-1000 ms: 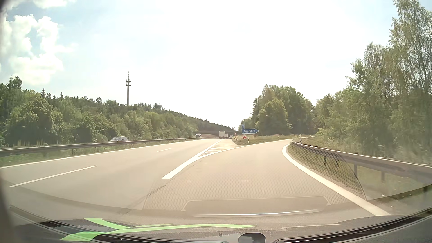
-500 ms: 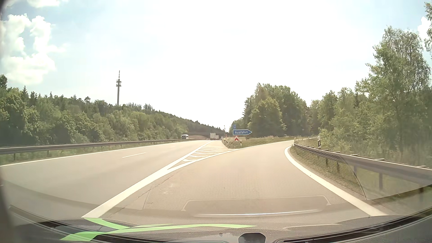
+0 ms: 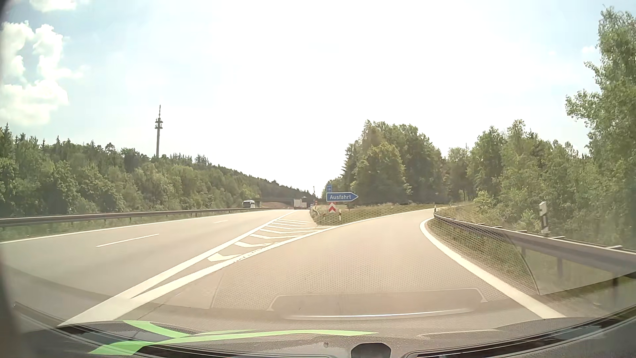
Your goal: Follow the waypoints while adhering to traffic rules and regulations
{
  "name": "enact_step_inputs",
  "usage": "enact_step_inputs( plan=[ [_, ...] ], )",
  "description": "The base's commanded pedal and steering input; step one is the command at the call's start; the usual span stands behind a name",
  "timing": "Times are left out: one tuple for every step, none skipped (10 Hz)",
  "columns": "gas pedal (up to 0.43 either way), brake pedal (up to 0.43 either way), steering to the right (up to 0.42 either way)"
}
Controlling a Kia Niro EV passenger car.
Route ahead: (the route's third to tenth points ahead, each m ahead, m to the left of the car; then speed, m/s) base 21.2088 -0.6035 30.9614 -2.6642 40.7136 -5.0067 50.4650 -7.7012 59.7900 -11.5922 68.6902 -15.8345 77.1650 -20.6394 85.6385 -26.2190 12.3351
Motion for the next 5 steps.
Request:
enact_step_inputs(
  plan=[
    [0.331, 0.000, 0.029],
    [0.311, 0.000, 0.033],
    [0.311, 0.000, 0.034],
    [0.311, 0.000, 0.035],
    [0.311, 0.000, 0.036]
  ],
)
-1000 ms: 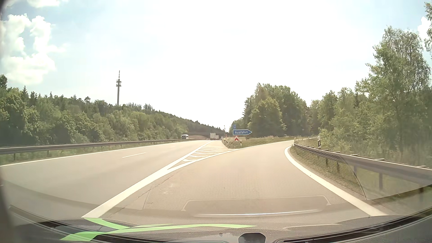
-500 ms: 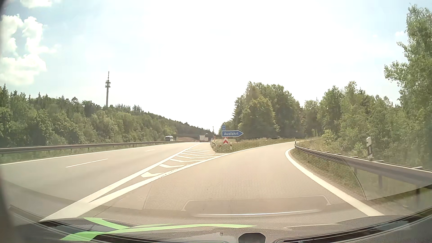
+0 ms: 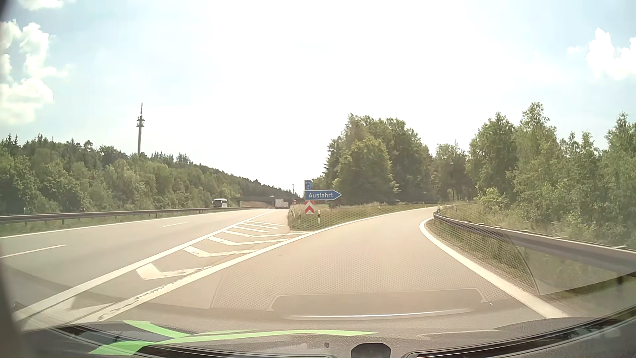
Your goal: Follow the waypoints while adhering to traffic rules and regulations
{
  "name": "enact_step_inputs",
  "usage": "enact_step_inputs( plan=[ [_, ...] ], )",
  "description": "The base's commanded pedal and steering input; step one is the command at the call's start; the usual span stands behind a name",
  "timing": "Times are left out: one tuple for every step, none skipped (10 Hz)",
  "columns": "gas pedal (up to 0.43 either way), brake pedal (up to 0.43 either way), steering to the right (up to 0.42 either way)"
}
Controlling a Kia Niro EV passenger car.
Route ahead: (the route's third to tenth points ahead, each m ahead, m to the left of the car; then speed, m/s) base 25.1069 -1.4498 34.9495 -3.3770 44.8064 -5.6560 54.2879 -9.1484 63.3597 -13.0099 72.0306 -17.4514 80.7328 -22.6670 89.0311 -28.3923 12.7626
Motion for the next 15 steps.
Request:
enact_step_inputs(
  plan=[
    [0.311, 0.000, 0.037],
    [0.299, 0.000, 0.038],
    [0.299, 0.000, 0.038],
    [0.299, 0.000, 0.036],
    [0.299, 0.000, 0.035],
    [0.299, 0.000, 0.033],
    [0.299, 0.000, 0.032],
    [0.299, 0.000, 0.032],
    [0.299, 0.000, 0.032],
    [0.299, 0.000, 0.032],
    [0.299, 0.000, 0.032],
    [0.287, 0.000, 0.032],
    [0.280, 0.000, 0.032],
    [0.280, 0.000, 0.032],
    [0.280, 0.000, 0.031]
  ],
)
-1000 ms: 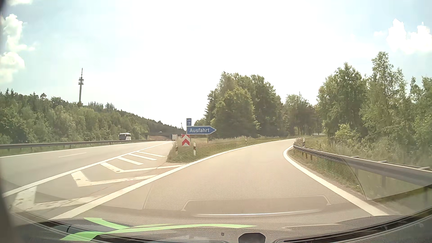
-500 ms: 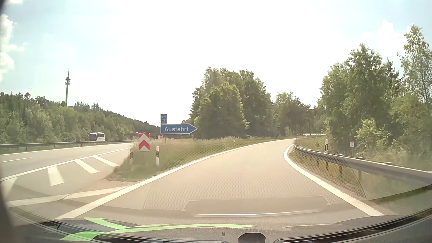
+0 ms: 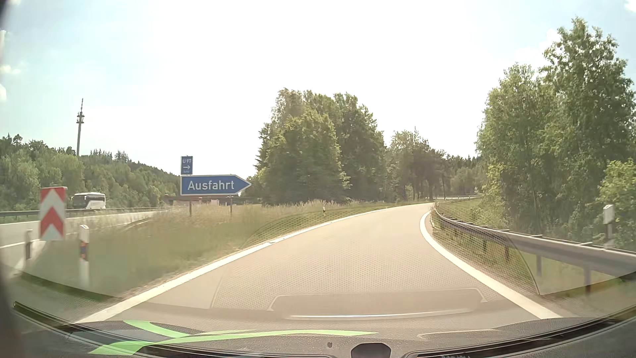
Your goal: Follow the waypoints while adhering to traffic rules and regulations
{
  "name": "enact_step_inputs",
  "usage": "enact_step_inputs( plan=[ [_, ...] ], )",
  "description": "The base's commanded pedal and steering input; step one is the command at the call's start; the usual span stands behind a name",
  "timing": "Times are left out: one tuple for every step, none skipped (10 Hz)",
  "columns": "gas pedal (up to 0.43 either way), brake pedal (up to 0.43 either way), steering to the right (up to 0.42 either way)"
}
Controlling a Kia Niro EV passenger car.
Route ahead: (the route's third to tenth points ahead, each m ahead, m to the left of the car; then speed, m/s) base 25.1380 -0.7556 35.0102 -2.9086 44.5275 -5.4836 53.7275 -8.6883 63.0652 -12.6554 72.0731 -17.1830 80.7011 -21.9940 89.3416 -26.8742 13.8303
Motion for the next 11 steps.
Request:
enact_step_inputs(
  plan=[
    [0.280, 0.000, 0.030],
    [0.260, 0.000, 0.031],
    [0.240, 0.000, 0.029],
    [0.240, 0.000, 0.028],
    [0.240, 0.000, 0.028],
    [0.240, 0.000, 0.028],
    [0.240, 0.000, 0.028],
    [0.240, 0.000, 0.028],
    [0.240, 0.000, 0.028],
    [0.240, 0.000, 0.029],
    [0.240, 0.000, 0.029]
  ],
)
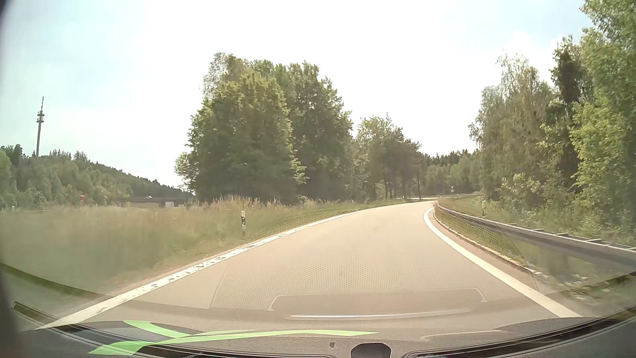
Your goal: Follow the waypoints while adhering to traffic rules and regulations
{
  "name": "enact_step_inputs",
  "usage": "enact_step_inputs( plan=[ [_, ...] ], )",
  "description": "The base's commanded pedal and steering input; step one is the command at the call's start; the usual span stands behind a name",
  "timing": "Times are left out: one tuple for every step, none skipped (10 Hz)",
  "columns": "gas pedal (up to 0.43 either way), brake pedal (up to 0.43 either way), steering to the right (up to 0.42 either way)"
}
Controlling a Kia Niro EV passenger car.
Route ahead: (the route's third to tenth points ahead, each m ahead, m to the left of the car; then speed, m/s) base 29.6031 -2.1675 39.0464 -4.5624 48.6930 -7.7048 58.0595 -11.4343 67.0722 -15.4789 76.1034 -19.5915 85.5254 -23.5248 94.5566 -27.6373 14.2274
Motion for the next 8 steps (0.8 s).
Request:
enact_step_inputs(
  plan=[
    [0.240, 0.000, 0.030],
    [0.240, 0.000, 0.030],
    [0.240, 0.000, 0.030],
    [0.240, 0.000, 0.030],
    [0.240, 0.000, 0.030],
    [0.240, 0.000, 0.030],
    [0.240, 0.000, 0.030],
    [0.240, 0.000, 0.030]
  ],
)
